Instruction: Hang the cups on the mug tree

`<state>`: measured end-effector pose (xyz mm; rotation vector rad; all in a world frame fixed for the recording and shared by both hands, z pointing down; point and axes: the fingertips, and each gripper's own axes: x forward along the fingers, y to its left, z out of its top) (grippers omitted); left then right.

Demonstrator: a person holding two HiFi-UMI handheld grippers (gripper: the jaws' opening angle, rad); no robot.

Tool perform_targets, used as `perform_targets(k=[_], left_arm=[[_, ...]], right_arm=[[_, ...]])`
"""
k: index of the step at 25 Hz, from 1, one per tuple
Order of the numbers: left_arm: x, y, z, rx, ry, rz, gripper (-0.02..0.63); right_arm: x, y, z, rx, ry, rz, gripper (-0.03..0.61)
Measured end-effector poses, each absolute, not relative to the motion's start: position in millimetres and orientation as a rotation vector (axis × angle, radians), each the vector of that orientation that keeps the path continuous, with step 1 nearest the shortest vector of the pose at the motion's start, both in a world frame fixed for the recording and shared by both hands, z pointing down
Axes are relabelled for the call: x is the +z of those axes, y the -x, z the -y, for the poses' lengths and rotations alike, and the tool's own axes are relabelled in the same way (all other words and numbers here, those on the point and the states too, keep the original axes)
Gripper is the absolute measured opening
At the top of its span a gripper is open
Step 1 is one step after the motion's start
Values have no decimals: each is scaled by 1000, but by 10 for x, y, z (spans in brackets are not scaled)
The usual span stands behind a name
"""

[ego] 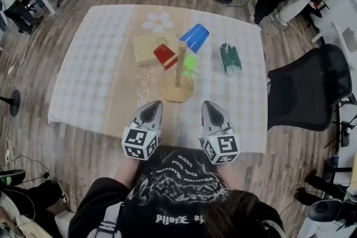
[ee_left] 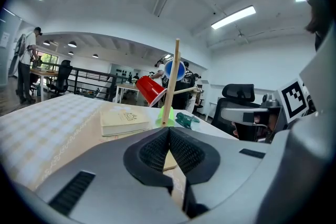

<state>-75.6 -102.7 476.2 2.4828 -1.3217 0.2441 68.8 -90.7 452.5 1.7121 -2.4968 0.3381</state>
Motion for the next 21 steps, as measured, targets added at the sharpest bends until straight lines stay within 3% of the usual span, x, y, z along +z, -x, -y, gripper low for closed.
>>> perform_targets(k=[21], left_arm=[[4783,860,994,259,-2499,1351,20]], right_arm=[[4478,-687,844,236,-1716,2438,6]])
